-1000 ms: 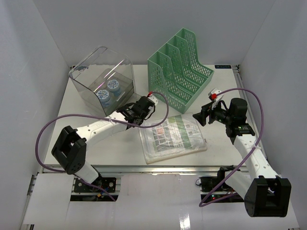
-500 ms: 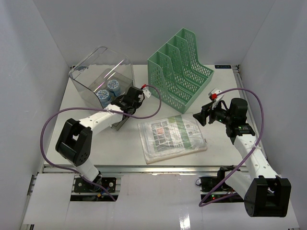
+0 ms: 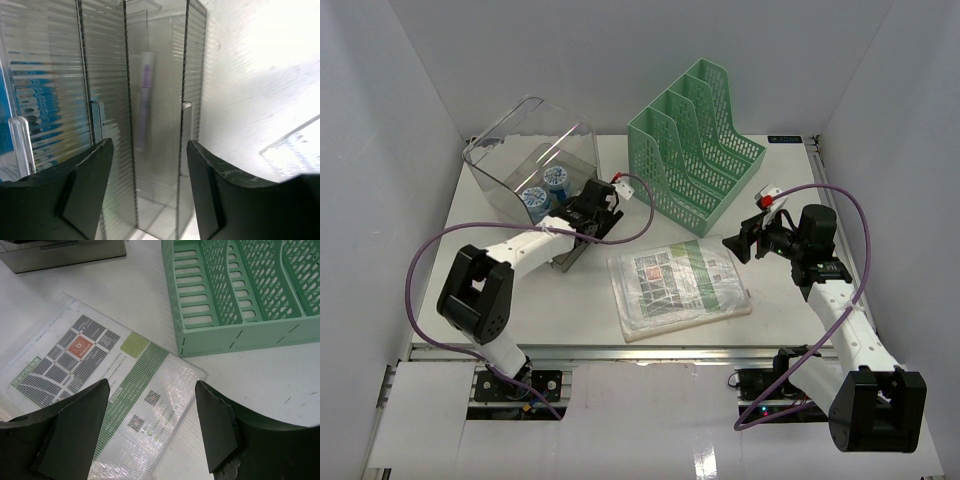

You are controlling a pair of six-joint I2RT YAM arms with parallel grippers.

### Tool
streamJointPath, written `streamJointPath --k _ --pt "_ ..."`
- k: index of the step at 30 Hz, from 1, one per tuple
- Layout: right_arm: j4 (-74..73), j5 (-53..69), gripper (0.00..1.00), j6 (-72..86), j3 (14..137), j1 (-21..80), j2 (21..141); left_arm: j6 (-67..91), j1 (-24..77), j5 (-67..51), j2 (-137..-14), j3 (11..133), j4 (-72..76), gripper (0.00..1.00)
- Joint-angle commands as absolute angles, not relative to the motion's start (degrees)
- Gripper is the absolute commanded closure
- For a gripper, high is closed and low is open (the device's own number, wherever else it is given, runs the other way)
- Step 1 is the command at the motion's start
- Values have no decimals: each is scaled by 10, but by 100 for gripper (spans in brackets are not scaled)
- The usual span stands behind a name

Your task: Organize the desk

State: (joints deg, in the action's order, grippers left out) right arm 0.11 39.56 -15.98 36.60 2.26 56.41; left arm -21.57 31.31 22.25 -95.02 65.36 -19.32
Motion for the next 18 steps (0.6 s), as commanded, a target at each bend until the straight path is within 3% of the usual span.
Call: streamJointPath --k 1,6,9,18 --pt "-6 435 22 -195 371 18 568 -142 308 172 -880 663 -195 28" --pt "-47 509 19 -261 374 18 564 10 308 38 -806 622 -180 30" --pt "-54 535 19 -285 370 18 556 79 309 4 -784 589 -163 43" --pt "-112 604 25 -407 365 18 546 158 309 -26 -851 523 -111 63"
